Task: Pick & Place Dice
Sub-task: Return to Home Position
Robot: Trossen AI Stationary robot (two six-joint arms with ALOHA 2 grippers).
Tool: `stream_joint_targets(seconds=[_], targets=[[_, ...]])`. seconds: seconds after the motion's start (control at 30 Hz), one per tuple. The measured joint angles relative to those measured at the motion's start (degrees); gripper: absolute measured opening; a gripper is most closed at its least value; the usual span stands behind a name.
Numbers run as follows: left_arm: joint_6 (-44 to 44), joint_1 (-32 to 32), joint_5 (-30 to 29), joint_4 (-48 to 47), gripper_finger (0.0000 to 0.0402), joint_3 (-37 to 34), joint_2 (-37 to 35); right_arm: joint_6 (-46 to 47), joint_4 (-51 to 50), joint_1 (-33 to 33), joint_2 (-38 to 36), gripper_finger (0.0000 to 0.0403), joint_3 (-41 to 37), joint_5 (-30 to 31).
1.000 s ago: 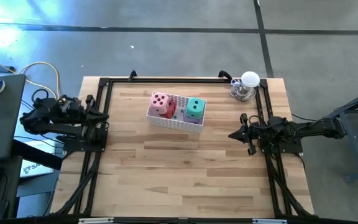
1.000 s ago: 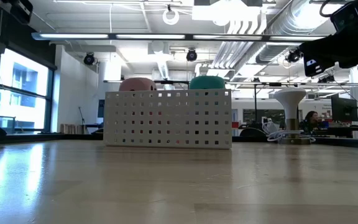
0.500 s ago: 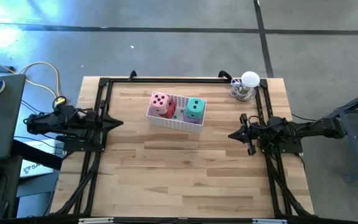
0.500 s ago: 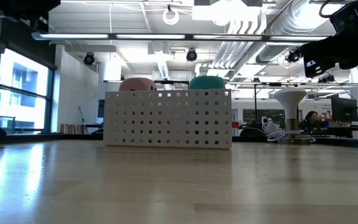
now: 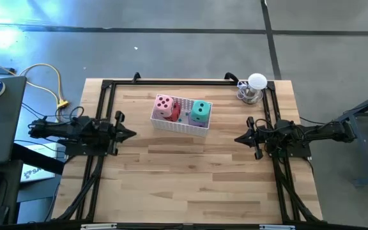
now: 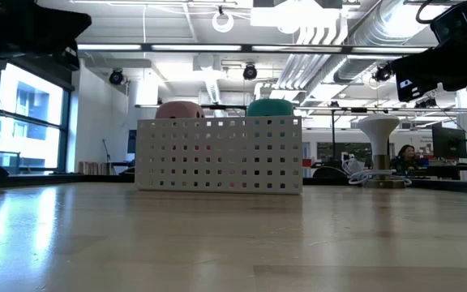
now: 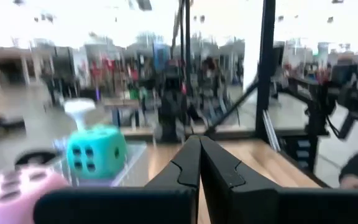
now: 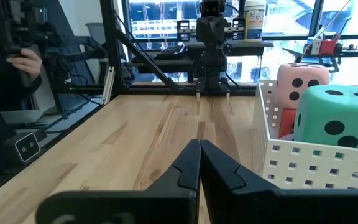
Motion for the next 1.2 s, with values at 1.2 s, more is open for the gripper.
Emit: stream_joint_targets(seconds=[1.2], targets=[[-2.1, 9.4, -9.3, -3.4, 0.0, -5.4, 1.4, 0.0, -0.3, 0.0, 0.0, 0.0002, 0.0, 0.0]])
